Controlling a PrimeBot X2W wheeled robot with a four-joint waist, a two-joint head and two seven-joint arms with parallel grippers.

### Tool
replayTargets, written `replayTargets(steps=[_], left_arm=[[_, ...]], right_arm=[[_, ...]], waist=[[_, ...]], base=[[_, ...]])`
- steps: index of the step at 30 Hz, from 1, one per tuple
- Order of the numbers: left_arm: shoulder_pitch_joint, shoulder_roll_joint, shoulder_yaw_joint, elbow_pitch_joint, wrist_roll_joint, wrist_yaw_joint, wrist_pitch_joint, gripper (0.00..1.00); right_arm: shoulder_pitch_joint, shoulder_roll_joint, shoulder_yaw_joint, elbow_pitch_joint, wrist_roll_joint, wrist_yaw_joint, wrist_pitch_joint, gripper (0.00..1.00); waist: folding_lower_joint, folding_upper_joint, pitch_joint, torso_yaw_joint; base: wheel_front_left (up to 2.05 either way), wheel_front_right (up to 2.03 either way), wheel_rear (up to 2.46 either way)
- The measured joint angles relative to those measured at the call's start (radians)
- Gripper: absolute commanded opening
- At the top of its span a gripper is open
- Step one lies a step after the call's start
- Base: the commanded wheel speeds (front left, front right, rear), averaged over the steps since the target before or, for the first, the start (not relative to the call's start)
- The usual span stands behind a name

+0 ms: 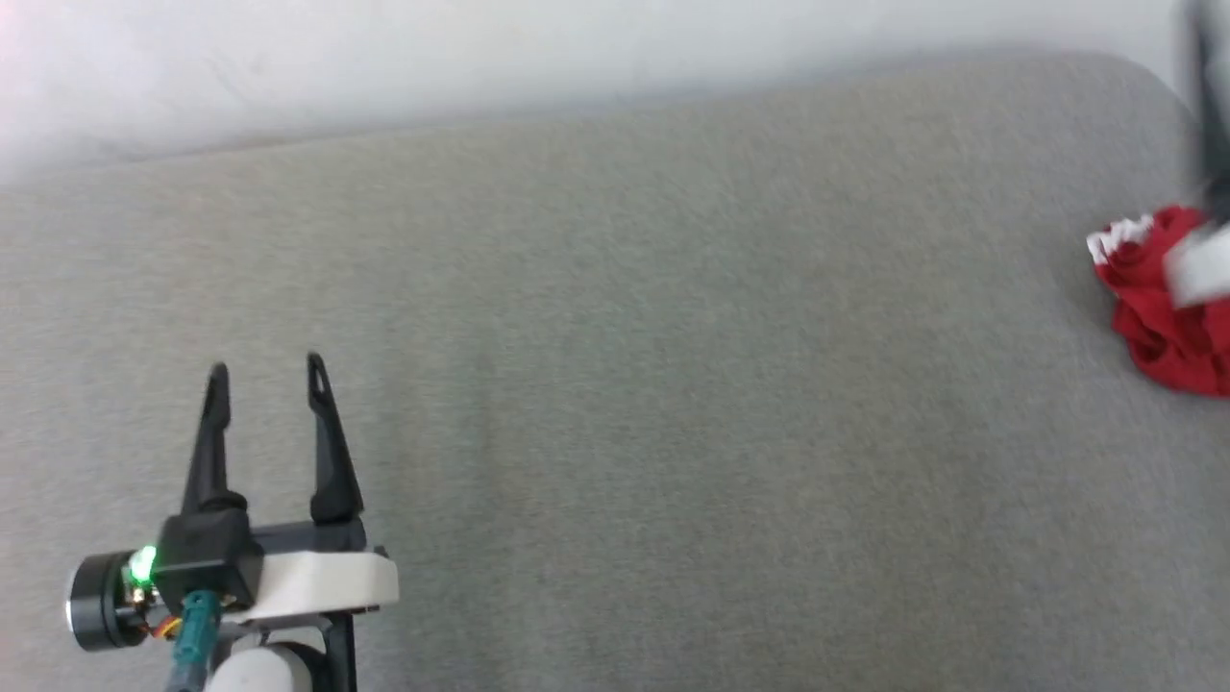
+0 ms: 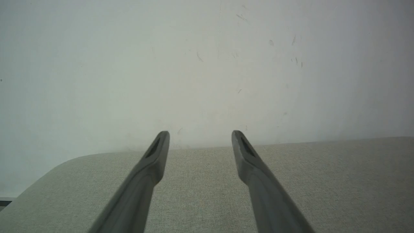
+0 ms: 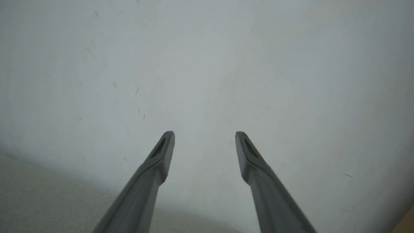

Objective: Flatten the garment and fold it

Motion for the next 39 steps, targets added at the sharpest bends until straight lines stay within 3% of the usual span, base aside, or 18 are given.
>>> replayTargets(steps=[4, 8, 20, 21, 39], left_arm=[[0.009, -0.004, -0.008, 0.025, 0.016, -0.004, 0.000, 1.00], [0.021, -0.004, -0.010, 0.058, 0.016, -0.020, 0.000, 1.00], [0.045, -0.011, -0.026, 0.099, 0.018, -0.040, 0.000, 1.00], [0.045, -0.011, -0.025, 0.099, 0.018, -0.040, 0.000, 0.00], [0.044, -0.011, -0.024, 0.099, 0.015, -0.047, 0.028, 0.00]], right_arm=[[0.174, 0.134, -0.066, -0.121, -0.053, 0.000, 0.000, 1.00], [0.308, 0.230, -0.089, -0.149, -0.056, 0.000, 0.000, 1.00], [0.568, 0.365, -0.169, -0.203, -0.046, 0.000, 0.000, 1.00], [0.579, 0.370, -0.172, -0.209, -0.051, 0.000, 0.000, 0.00], [0.581, 0.374, -0.169, -0.210, -0.061, 0.000, 0.028, 0.00]], waist=[[0.0001, 0.0000, -0.035, 0.033], [0.0001, 0.0000, -0.067, 0.064], [0.0001, 0.0000, -0.145, 0.123], [0.0001, 0.0000, -0.150, 0.125], [0.0004, -0.0003, -0.156, 0.122]], base=[[0.00, 0.00, 0.00], [0.00, 0.00, 0.00], [0.00, 0.00, 0.00], [0.00, 0.00, 0.00], [0.00, 0.00, 0.00]])
